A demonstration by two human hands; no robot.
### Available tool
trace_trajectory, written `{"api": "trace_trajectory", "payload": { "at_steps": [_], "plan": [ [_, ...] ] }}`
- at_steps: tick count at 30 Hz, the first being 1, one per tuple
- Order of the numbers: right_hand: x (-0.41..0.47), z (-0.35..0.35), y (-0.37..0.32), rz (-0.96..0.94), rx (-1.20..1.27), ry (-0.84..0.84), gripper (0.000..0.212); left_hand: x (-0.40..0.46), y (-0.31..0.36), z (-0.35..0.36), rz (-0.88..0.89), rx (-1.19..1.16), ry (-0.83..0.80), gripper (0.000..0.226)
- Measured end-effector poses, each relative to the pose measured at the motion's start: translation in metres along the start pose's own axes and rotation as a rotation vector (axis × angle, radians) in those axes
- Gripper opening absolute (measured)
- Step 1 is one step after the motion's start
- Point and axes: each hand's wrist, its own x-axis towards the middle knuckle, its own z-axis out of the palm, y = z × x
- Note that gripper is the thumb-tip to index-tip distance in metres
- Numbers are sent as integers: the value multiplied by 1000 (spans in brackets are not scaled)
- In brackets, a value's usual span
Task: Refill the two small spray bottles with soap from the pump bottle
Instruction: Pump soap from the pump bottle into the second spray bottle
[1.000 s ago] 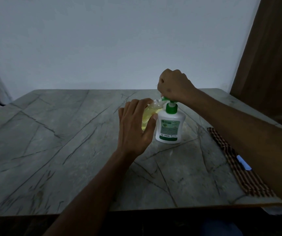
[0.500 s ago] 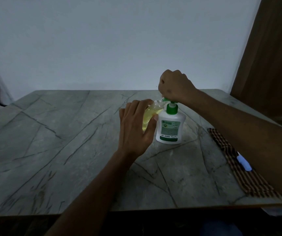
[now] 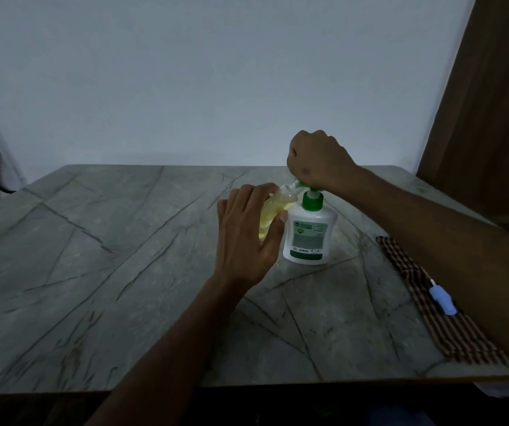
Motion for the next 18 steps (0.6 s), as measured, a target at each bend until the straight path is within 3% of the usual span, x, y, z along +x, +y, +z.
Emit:
{"api": "trace_trajectory", "payload": {
  "at_steps": [18],
  "plan": [
    [0, -6, 3, 5, 26, 8, 15, 0, 1, 0, 14, -11, -4, 41]
  ]
}}
